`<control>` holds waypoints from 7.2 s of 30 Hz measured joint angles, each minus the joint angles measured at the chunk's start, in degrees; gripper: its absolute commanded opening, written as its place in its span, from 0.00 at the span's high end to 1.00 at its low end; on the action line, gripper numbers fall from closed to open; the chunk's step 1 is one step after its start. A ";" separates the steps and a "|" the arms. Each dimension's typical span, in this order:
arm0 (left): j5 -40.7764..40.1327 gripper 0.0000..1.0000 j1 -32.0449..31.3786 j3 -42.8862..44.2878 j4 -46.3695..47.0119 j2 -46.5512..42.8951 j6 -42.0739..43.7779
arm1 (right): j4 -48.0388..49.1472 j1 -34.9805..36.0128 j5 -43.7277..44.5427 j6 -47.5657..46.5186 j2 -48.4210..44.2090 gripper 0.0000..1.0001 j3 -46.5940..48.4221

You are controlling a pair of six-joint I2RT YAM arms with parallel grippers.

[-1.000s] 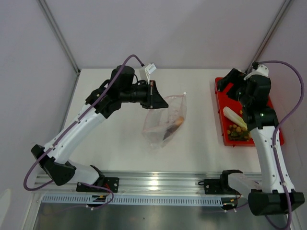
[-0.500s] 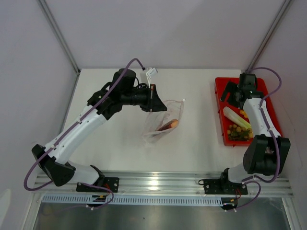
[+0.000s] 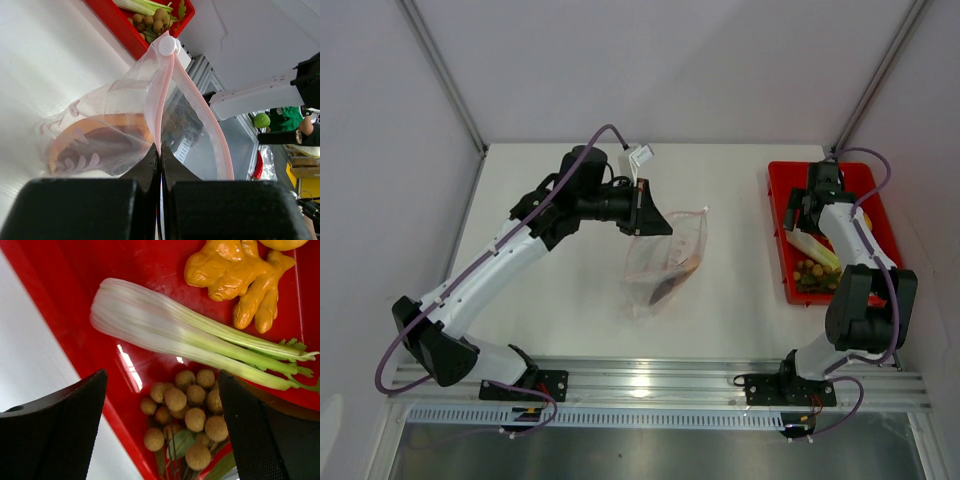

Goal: Place the food in the zip-top bag and seal the zipper
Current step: Place the fake food in the zipper food storage bag, then pick up the fake vegetable from the bin, then place the fake vegetable in the zipper food storage bag.

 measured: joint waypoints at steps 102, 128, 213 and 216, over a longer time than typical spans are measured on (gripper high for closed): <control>6.32 0.99 1.33 -2.97 7.10 5.90 -7.08 | 27.93 -3.56 -27.04 7.63 -22.21 1.00 11.04; 4.81 0.99 1.33 -3.10 7.39 5.20 -8.68 | 45.79 42.45 -6.29 30.67 -31.45 1.00 11.56; 3.98 0.99 1.38 -4.24 8.61 5.16 -9.09 | 58.16 62.86 14.69 19.89 -27.87 1.00 12.50; 3.61 0.99 1.46 -3.63 7.87 5.16 -9.09 | 56.63 63.54 15.56 20.17 -29.24 1.00 11.30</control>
